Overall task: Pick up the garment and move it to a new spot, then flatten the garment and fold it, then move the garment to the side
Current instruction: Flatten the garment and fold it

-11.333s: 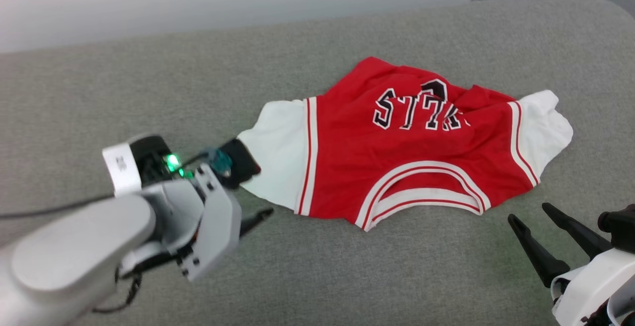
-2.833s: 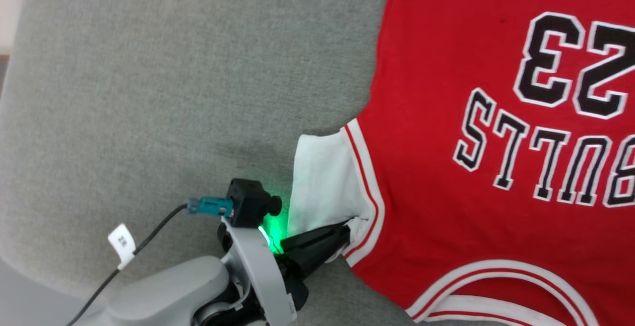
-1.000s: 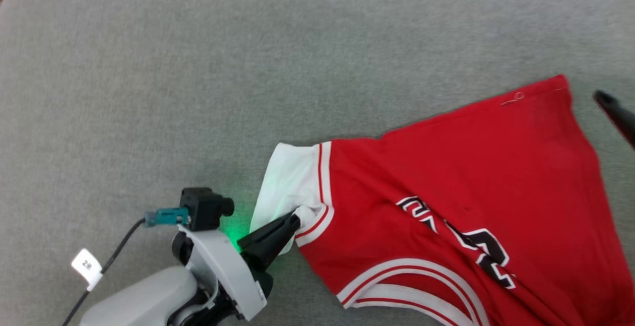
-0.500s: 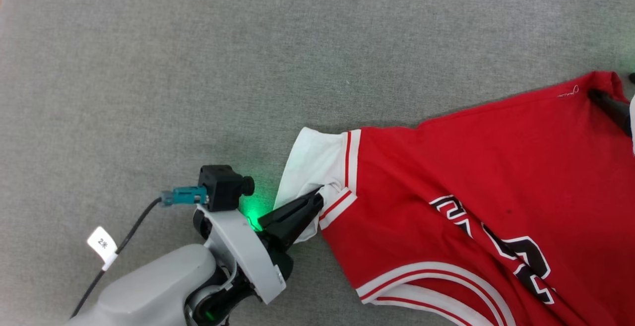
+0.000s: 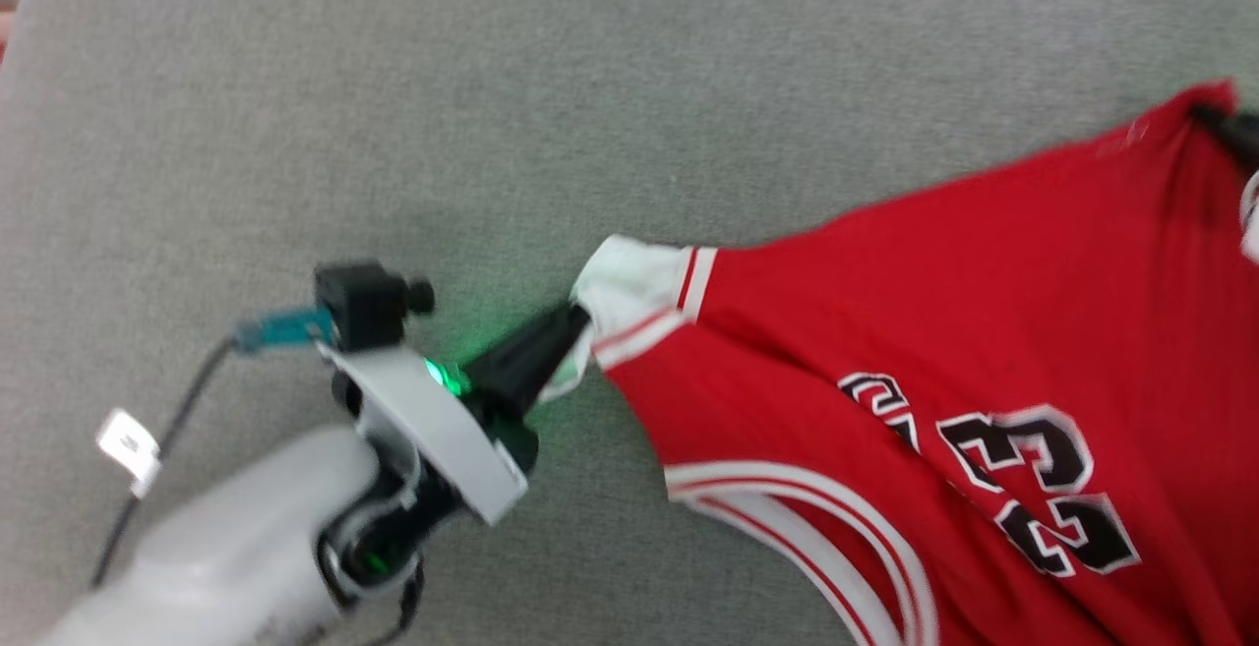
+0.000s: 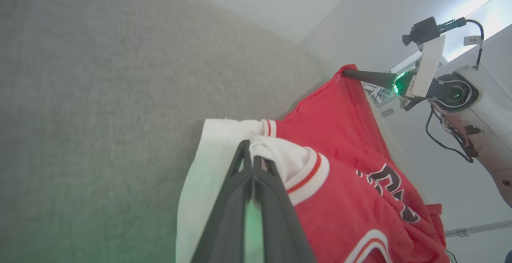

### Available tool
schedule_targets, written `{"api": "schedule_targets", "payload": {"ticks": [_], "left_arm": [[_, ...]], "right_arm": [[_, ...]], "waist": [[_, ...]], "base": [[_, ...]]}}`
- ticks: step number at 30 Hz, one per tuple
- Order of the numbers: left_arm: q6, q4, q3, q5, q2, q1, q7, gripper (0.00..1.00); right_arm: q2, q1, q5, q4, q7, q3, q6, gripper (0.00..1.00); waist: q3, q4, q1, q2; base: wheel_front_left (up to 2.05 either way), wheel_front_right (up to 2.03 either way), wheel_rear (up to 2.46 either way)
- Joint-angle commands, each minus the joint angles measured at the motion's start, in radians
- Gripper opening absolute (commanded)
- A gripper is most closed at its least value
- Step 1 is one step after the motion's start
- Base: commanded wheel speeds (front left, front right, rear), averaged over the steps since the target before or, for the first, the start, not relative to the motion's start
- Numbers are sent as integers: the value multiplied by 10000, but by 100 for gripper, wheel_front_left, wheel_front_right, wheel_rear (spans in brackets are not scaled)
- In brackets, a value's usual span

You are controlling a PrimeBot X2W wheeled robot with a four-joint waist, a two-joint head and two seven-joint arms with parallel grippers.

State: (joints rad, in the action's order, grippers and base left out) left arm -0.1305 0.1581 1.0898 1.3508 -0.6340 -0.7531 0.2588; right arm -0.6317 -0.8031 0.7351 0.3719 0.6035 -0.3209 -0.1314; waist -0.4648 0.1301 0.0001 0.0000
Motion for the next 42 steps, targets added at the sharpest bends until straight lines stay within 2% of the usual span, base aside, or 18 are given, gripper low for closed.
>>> {"api": "schedule_targets", "payload": {"ticks": [1, 4, 10, 14, 17, 23, 27, 30, 34, 38, 42], "left_arm": [[13, -199, -176, 181, -71, -331, 43, 0], [14, -207, -404, 392, -362, -1007, -181, 0], [14, 88, -1191, 1526, -201, -2998, -1006, 0], [13, 1218, -1886, 2133, 88, -4748, -1701, 0], [13, 2434, -2330, 2157, 387, -6320, -2059, 0], [22, 4865, -3032, 1441, 994, -9423, -1409, 0], [24, 5649, -3253, 1186, 1361, -10574, -708, 0], [22, 5397, -3281, 1363, 1515, -10501, -638, 0], [19, 4404, -3090, 1902, 1528, -9313, -757, 0], [14, 3102, -3155, 2393, 1245, -7554, -452, 0], [13, 2233, -3041, 2093, 1124, -5485, -57, 0]], "right_arm": [[8, -284, -33, 157, -281, 286, 14, 0], [161, -634, -160, 615, -870, 797, 13, 0], [587, -1987, -753, 1714, -2199, 2401, 13, 0], [977, -3355, -1407, 2283, -2992, 3161, 13, 0], [1261, -4517, -1874, 2622, -3575, 3584, 14, 0], [1563, -6664, -2637, 3381, -4803, 4387, 19, 0], [1631, -7497, -2821, 3905, -5320, 4468, 28, 0], [1617, -7565, -2787, 4273, -5447, 4228, 27, 0], [1638, -6814, -2510, 4524, -5338, 3466, 22, 0], [1545, -5718, -1829, 4240, -5122, 2602, 14, 0], [1248, -4243, -1131, 3649, -4917, 2008, 14, 0]], "waist": [[265, -267, -1, 0], [314, -452, -1, 0], [24, -870, -1, 0], [-378, -1226, -1, 0], [-748, -1466, -1, 0], [-1240, -1734, -1, 0], [-1313, -1745, -1, 0], [-1318, -1681, -1, 0], [-1346, -1581, -1, 0], [-1352, -1494, -1, 0], [-1222, -1350, -1, 0]], "base": [[0, 0, 0], [0, 0, 0], [0, 0, 0], [0, 0, 0], [0, 0, 0], [0, 0, 0], [0, 0, 0], [0, 0, 0], [0, 0, 0], [0, 0, 0], [0, 0, 0]]}}
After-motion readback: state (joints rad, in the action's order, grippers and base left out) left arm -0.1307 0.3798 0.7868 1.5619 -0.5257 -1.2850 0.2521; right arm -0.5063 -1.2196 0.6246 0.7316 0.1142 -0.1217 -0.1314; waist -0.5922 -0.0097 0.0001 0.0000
